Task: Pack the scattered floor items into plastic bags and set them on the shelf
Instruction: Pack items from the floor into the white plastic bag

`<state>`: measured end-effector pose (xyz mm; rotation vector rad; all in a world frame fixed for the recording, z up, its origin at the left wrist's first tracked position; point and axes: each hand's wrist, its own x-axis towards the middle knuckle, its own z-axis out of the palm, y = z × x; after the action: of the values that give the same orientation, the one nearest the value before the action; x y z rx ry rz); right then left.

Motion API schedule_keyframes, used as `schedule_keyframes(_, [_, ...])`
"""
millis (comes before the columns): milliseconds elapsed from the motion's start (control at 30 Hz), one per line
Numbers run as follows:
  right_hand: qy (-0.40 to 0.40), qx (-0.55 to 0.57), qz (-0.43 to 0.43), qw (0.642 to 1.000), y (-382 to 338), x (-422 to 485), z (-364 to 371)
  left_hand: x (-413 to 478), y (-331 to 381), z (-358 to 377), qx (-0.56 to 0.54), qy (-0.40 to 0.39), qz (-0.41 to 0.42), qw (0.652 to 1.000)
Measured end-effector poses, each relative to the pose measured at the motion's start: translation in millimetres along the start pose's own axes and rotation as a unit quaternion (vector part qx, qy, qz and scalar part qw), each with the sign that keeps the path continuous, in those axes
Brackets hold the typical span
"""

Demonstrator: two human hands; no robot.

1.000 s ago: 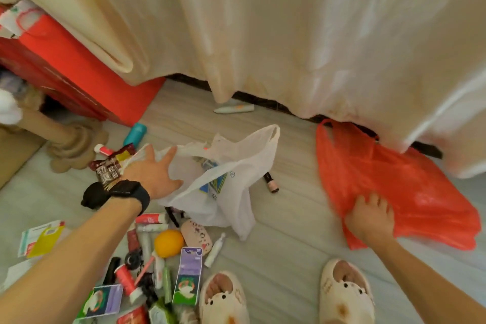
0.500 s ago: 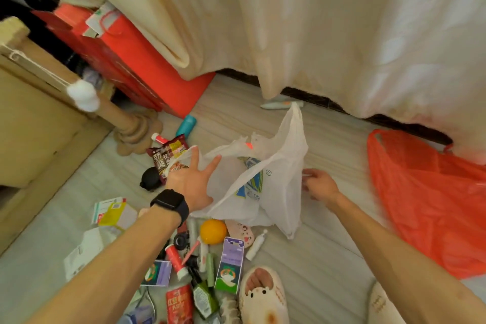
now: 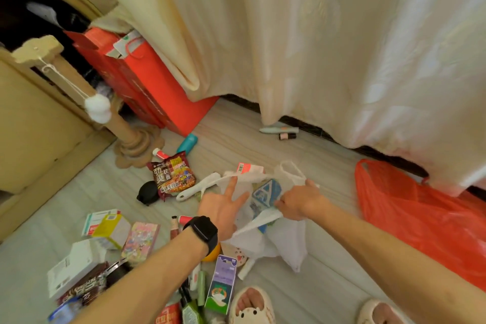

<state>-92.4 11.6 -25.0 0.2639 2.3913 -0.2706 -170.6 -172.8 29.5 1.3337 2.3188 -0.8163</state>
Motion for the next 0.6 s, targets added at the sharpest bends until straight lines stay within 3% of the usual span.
schedule_keyframes(100, [-0.051,-0.078,0.075,0.993,24.8,-27.7,22.7,2.9,-2.5,10.0,0.005,-0.030,-0.041,0.999])
schedule_keyframes(200, [-0.052,-0.135,0.159,0.977,73.0,-59.3,49.1,15.0,9.2,21.0,-0.028,-0.054,-0.073,0.996])
schedule_keyframes(433, [0.137,-0.078,0.217,0.963,160.8,-103.8,70.3,57.3,66.4,20.3,-0.152,0.002,-0.029,0.988])
schedule_keyframes(533, [0.123,-0.046,0.229,0.965,172.4,-102.8,106.5,71.4,87.5,35.6,-0.133,-0.022,-0.021,0.991])
schedule_keyframes(600, [0.073,-0.025,0.246,0.966,175.1,-95.3,132.6,78.9,102.3,42.6,-0.105,-0.057,-0.018,0.993])
